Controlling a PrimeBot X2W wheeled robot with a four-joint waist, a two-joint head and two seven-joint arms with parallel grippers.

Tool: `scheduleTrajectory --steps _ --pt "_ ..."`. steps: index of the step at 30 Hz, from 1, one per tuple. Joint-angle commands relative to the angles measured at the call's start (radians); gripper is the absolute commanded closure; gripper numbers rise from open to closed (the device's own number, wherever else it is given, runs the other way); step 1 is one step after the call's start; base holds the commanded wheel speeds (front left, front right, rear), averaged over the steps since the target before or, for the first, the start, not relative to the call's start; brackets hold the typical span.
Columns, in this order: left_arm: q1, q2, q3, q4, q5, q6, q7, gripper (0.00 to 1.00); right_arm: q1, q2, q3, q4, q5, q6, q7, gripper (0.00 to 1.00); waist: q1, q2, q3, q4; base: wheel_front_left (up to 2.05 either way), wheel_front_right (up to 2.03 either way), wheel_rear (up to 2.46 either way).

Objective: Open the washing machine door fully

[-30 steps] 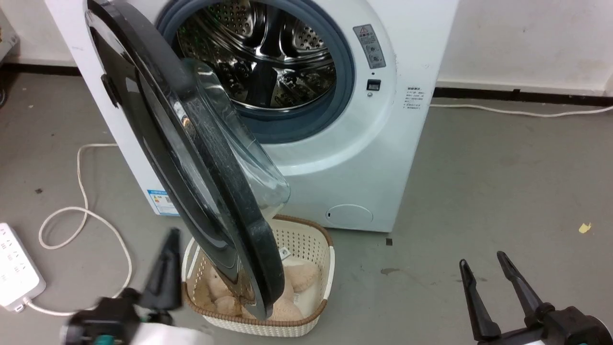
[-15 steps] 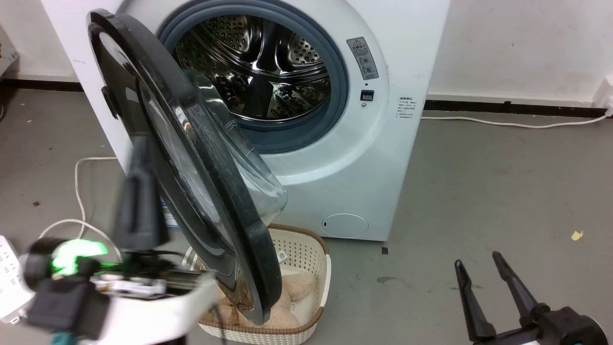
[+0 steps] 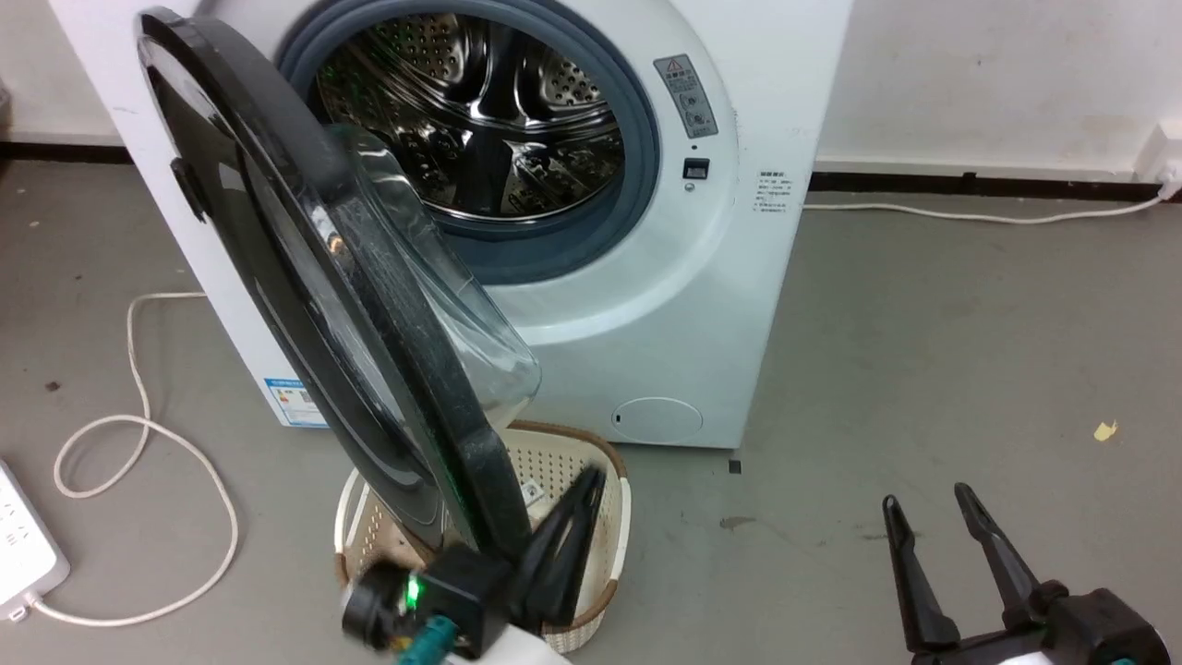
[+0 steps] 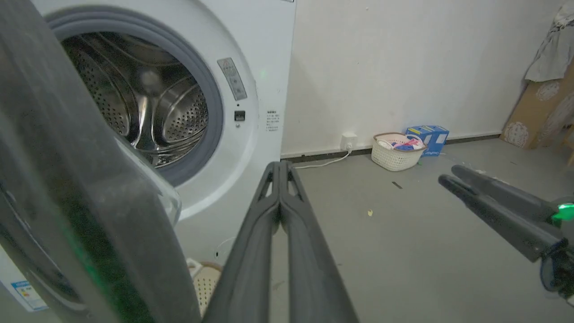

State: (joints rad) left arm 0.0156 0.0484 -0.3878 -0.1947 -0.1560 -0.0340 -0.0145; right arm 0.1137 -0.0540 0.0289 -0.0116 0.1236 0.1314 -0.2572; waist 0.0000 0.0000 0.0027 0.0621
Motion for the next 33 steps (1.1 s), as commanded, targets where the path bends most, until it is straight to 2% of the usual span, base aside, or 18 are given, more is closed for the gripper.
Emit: scheduleTrajectory --steps 1,10,16,27,33 --pt "0.010 0.005 -0.001 0.015 -0.001 0.004 0.003 1.00 -0.017 0.004 -0.001 0.000 0.012 -0.001 -0.004 0.00 0.0000 0.0000 0.004 -0.002 0.00 0.00 0.00" --pt "-0.024 0.004 0.052 0.221 -0.039 0.054 -0.066 1.00 -0.031 0.004 0.007 -0.003 0.017 -0.001 -0.005 0.00 0.0000 0.0000 0.033 0.009 0.00 0.00 0.00" --pt "-0.043 0.009 0.070 0.262 -0.050 0.061 -0.094 1.00 -0.028 0.004 0.014 0.002 0.016 -0.001 -0.005 0.00 0.0000 0.0000 0.036 0.041 0.00 0.00 0.00" --pt "0.051 0.066 0.116 0.236 -0.073 0.089 -0.098 1.00 0.001 0.004 0.025 0.018 0.037 -0.001 -0.005 0.00 0.0000 0.0000 -0.006 0.216 0.00 0.00 0.00" --pt "0.057 0.090 0.182 0.215 -0.100 0.121 -0.112 1.00 -0.004 0.004 0.058 0.019 0.031 -0.001 -0.005 0.00 0.0000 0.0000 0.014 0.303 0.00 0.00 0.00"
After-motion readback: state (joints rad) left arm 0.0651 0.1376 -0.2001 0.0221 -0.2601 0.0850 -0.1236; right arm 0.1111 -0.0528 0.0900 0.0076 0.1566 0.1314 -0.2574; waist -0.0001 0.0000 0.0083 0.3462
